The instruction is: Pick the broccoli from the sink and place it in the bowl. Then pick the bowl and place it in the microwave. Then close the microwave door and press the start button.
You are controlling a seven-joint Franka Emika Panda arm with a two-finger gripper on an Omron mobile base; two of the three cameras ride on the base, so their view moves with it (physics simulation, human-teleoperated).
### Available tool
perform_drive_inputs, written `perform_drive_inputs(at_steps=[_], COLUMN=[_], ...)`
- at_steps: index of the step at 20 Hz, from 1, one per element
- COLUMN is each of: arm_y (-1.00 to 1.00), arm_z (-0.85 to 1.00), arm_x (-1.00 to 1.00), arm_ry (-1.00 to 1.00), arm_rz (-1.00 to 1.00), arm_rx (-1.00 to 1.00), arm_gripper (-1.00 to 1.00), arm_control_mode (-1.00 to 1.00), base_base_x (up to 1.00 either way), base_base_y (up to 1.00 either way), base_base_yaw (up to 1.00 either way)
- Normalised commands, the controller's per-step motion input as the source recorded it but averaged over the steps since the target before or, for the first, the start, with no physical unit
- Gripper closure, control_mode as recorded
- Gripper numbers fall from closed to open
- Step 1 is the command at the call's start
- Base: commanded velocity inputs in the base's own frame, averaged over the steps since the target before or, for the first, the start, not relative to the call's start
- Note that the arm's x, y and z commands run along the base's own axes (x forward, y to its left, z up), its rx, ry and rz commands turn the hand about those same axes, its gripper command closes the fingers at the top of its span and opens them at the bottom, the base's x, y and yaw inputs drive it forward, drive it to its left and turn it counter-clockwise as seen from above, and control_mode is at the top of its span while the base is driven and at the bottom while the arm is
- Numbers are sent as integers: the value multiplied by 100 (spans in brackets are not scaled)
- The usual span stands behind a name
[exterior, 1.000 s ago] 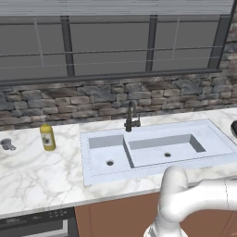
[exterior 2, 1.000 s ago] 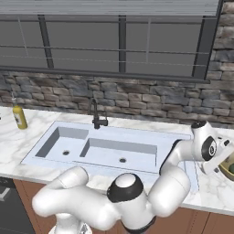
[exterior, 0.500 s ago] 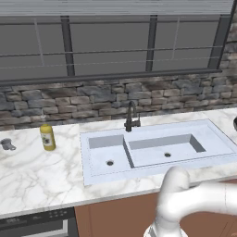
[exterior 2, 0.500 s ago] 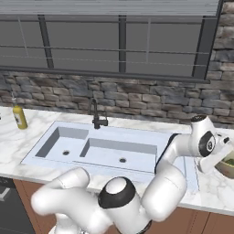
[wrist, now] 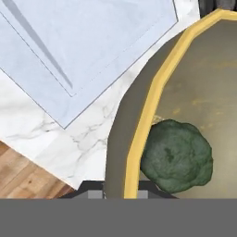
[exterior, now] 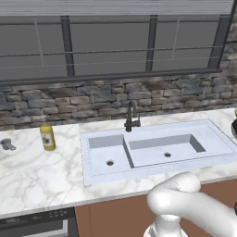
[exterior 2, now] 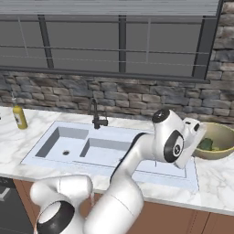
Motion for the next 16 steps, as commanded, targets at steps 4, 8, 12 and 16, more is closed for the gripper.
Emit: perform_drive_inputs(at_steps=[4,8,12,16], arm_y=[100,100,100,100], arm_z=[100,100,100,98], arm_x=[-44,-59,-60,-48], arm_ry=[0,0,0,0], arm_rz=[25,21,20,24], arm_rx=[-4,0,0,0], arm_gripper=[100,100,100,100], arm_control_mode=[-100,-100,-100,-100], base_base_x=[0,0,0,0], base_base_y=[0,0,0,0], base_base_yaw=[0,0,0,0])
